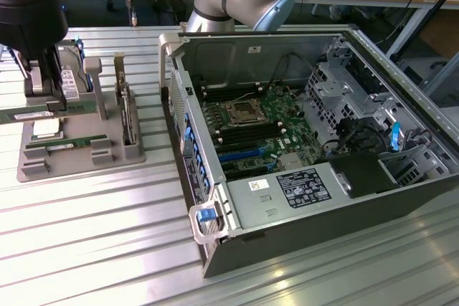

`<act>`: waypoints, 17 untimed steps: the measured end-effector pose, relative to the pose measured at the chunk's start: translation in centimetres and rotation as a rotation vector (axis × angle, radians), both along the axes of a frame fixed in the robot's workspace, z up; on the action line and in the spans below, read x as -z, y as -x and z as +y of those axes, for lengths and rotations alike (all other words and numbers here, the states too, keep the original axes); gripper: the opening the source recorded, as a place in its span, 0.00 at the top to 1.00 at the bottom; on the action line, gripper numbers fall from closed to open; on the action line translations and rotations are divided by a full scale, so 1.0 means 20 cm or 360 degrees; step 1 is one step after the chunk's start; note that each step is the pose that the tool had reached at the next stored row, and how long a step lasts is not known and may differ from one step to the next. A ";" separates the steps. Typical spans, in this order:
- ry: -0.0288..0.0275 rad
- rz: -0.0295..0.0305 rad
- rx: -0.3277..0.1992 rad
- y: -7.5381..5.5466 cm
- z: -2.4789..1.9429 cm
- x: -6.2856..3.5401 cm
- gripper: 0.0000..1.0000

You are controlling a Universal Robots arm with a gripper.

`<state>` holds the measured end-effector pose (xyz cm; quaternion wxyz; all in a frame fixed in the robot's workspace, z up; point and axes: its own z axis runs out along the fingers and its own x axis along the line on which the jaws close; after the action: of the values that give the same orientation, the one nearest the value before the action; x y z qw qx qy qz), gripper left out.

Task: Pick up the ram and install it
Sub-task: 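Pick up the ram and move it above insertion slot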

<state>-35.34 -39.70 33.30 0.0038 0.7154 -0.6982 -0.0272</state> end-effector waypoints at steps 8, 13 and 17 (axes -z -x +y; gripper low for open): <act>0.00000 0.00000 0.0000 0.00 0.000 -0.018 0.88; 0.00000 0.00000 0.0000 0.00 0.000 -0.029 0.88; 0.00000 -0.00001 0.0000 0.00 0.000 -0.036 0.88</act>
<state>-35.34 -39.70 34.01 0.0038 0.7154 -0.6982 -0.0272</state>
